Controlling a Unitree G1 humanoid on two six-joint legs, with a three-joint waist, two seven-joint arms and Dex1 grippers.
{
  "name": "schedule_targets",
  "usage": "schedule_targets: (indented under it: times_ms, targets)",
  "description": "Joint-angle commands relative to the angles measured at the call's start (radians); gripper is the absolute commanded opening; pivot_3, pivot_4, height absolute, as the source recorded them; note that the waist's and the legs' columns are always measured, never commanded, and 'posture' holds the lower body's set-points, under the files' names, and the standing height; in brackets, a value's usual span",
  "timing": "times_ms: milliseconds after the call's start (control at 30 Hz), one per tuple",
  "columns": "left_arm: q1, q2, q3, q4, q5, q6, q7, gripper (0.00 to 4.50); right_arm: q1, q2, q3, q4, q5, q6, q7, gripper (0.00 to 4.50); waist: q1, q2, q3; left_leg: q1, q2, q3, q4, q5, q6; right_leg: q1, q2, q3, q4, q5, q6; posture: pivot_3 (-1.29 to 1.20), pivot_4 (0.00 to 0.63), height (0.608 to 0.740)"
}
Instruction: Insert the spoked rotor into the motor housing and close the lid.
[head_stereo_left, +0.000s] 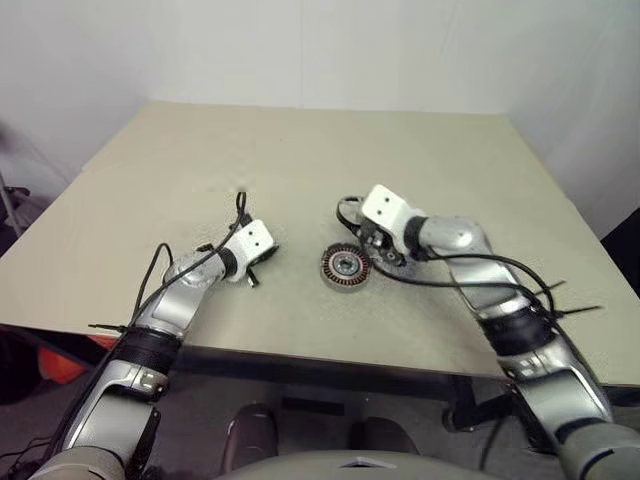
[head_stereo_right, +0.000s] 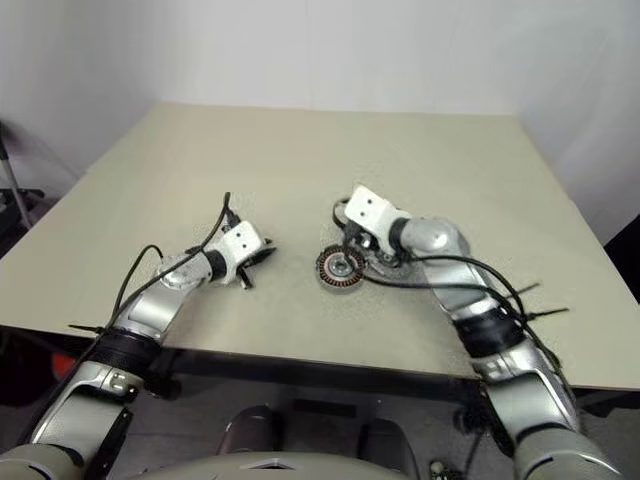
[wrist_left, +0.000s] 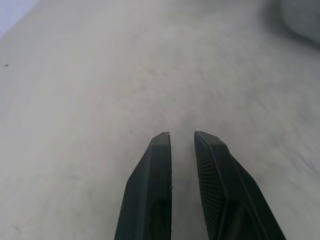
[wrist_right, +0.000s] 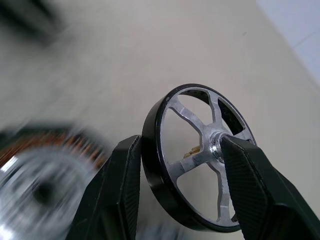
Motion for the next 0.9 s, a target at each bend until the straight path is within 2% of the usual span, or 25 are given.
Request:
schedule_targets:
  times_ms: [33,167,400,900]
  targets:
    - [-0.039,-0.001,0.029,0.0,-0.025,0.002,0.009,0.83,0.014,-0.029,-0.009,-0.171,0.027,0.085,0.038,2.01,-0.006,0.0,0.0,0.001,0.0,0.0,0.0,0.0,0.0,0.0,0.0,0.001,0.0,0.0,0.0,0.0,0.0,0.74]
    - [-0.053,-0.005,0.023,0.043,-0.019,-0.011,0.021,0.83,0.049,-0.023,0.026,-0.283,0.033,0.183,0.037,2.01,-0.005,0.0,0.0,0.003,0.0,0.0,0.0,0.0,0.0,0.001,0.0,0.001,0.001,0.0,0.0,0.0,0.0,0.74]
    - [-0.047,0.001,0.013,0.056,-0.015,-0.026,0.017,0.83,0.062,0.017,0.072,-0.348,0.051,0.308,0.001,2.01,-0.001,0.0,0.0,0.003,0.0,0.0,0.0,0.0,-0.001,0.002,0.0,0.001,0.001,0.0,0.0,0.0,0.0,0.74]
    - [-0.019,0.024,0.012,0.026,-0.011,-0.02,0.02,0.83,0.079,0.031,0.114,-0.301,0.073,0.294,-0.054,2.01,-0.001,0.0,0.0,0.003,0.0,0.0,0.0,0.001,-0.001,0.002,0.0,0.001,0.001,0.0,0.0,0.0,0.0,0.74]
